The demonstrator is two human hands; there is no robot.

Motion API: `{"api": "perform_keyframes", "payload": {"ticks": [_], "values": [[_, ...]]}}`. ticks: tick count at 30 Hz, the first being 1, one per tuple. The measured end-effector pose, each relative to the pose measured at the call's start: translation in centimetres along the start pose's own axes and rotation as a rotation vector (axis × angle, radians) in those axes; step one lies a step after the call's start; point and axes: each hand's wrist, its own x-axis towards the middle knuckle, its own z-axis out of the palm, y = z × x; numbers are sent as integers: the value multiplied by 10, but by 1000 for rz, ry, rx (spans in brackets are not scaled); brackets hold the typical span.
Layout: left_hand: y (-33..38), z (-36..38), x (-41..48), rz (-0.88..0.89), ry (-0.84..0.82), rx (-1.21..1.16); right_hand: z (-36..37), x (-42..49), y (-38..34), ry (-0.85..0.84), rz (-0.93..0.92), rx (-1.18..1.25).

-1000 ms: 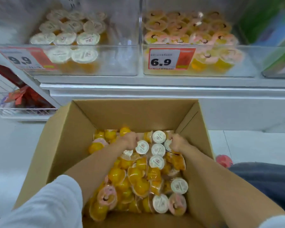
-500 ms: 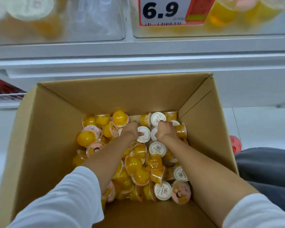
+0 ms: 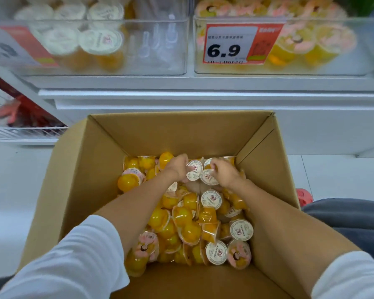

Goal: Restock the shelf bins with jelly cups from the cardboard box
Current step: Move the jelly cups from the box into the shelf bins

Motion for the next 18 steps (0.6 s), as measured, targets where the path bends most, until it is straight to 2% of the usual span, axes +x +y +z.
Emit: {"api": "perform_keyframes", "payload": {"ticks": [4, 6, 10, 14, 18], "values": [[27, -49, -48, -16, 21, -207, -55, -32, -41, 82, 75, 277], [43, -78, -78, 23, 11, -238, -83, -47, -69, 132, 64, 339], [70, -135, -141, 82, 58, -289, -133, -80, -127, 192, -23, 337], [86, -193, -202, 173, 194, -313, -172, -122, -183, 343, -148, 398], [96, -251, -243, 287, 330, -356, -206, -140, -235, 397, -295, 497]]}}
